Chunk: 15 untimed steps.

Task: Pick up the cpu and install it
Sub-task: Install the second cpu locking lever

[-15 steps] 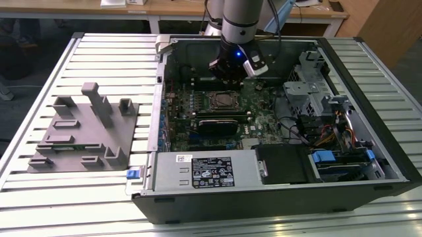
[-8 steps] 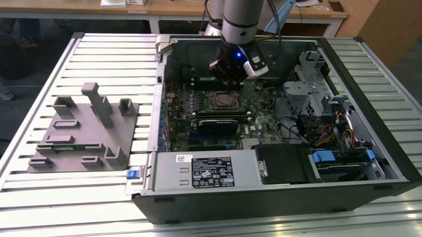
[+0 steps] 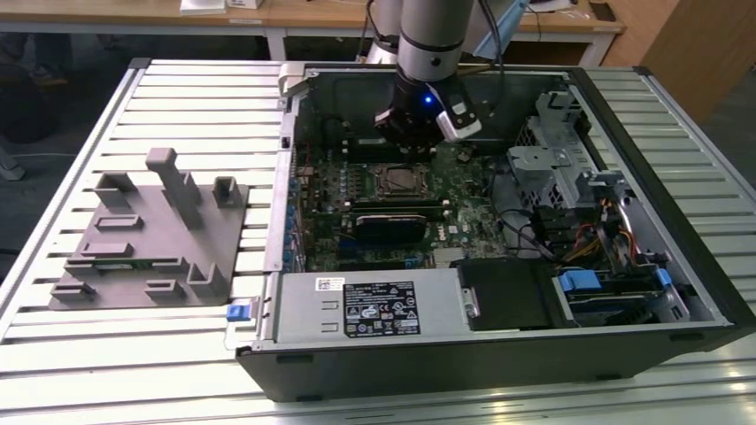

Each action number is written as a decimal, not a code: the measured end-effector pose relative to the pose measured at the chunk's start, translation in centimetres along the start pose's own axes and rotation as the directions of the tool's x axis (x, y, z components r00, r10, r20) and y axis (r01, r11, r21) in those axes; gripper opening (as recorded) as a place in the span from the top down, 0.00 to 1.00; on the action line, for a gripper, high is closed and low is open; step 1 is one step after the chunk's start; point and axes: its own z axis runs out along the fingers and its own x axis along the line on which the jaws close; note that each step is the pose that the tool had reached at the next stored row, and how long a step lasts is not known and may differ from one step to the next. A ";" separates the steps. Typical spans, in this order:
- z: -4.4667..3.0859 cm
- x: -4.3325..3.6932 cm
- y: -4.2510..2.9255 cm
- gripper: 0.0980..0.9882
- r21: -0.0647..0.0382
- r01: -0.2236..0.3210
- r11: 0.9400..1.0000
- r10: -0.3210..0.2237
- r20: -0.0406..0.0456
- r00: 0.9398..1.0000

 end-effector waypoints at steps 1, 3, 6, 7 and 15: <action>-0.02 0.00 0.00 0.99 0.000 0.000 1.000 0.000 0.000 1.000; -0.28 0.00 0.01 0.99 0.000 0.000 1.000 0.000 0.000 1.000; -1.15 -0.01 0.09 0.99 0.000 0.000 1.000 0.000 0.000 1.000; -1.35 -0.01 0.10 0.99 0.000 0.000 1.000 0.000 0.000 1.000; -1.54 -0.01 -0.63 0.99 0.000 0.000 1.000 0.000 0.000 1.000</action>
